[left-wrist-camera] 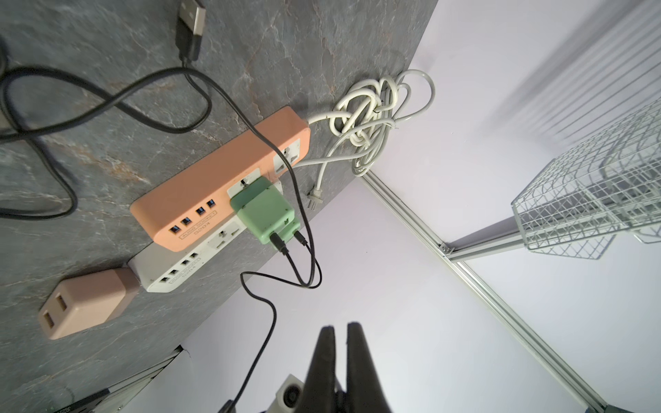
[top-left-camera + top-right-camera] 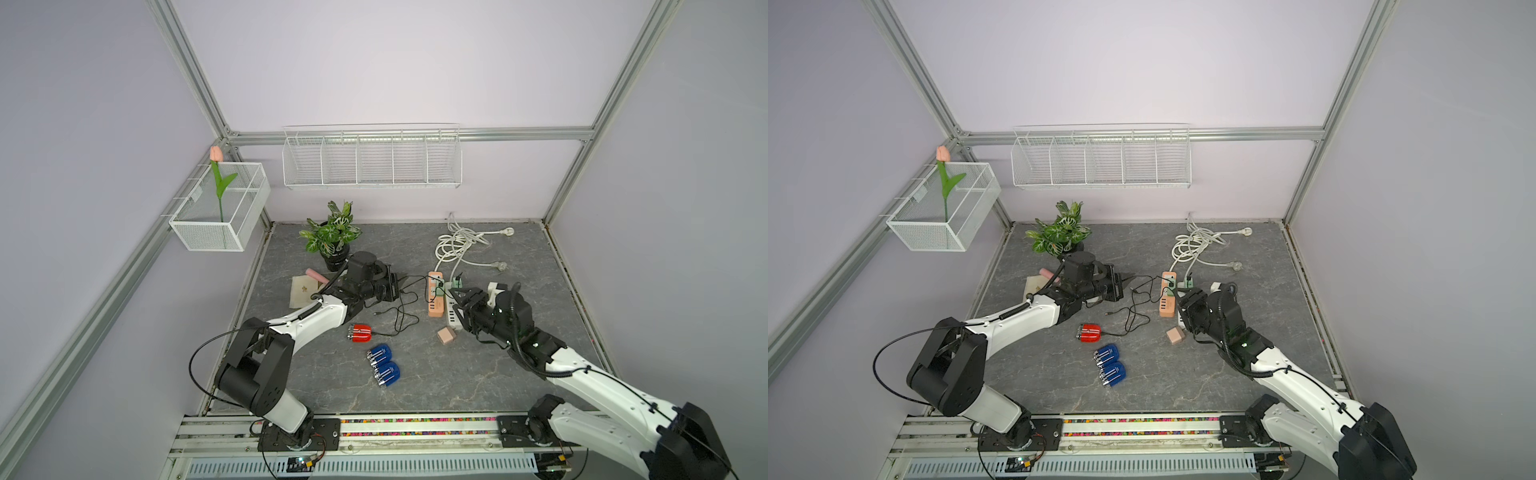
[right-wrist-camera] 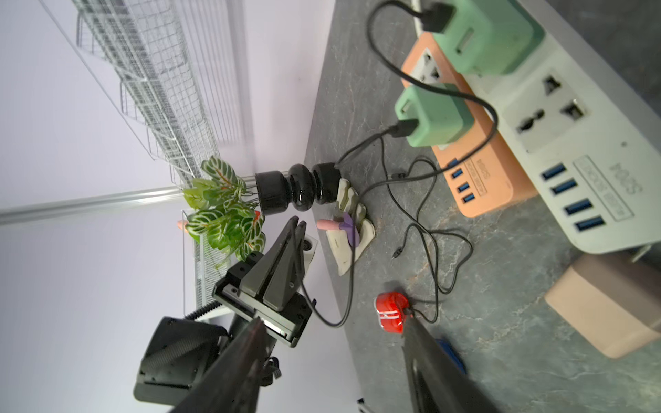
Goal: Charge the electric shaver
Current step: Pick up the charging cable from the center of the board.
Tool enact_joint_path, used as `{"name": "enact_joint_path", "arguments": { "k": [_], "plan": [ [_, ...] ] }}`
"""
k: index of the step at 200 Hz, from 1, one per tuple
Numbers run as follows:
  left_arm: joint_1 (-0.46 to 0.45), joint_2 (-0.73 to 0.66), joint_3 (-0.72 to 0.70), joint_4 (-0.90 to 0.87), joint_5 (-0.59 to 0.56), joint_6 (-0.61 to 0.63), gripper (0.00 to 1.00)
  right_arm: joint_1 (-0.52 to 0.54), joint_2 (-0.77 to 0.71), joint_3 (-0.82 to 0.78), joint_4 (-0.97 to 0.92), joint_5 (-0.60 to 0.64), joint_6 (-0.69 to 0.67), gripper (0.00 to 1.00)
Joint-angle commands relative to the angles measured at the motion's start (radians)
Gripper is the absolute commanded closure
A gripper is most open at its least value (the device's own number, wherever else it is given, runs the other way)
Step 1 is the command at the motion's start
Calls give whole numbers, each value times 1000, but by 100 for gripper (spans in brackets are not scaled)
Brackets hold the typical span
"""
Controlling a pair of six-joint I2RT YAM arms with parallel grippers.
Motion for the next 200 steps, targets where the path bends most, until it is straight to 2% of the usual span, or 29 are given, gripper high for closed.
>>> {"name": "enact_joint_path", "arguments": {
  "k": [1,30,54,69,92,123,143,200],
  "plan": [
    [17,-41,55,-76,85,46,100,-13,-41,102,-147,-38,-151,32],
    [22,-40,101,-126,157,143,100,-45,12,223,-234,-116,-326,33],
    [22,-33,162,-183,210,216,100,-105,185,371,-227,-304,-463,34],
    [22,-25,197,-213,235,249,100,-132,294,434,-159,-430,-505,34],
    [22,-7,241,-259,260,286,100,-170,413,466,-29,-574,-479,37],
    [21,17,260,-256,270,287,100,-180,518,465,167,-703,-371,52],
    [20,29,268,-259,271,293,100,-179,543,443,288,-737,-299,56],
    [21,62,290,-248,268,292,100,-174,563,387,344,-761,-239,65]
  ]
}}
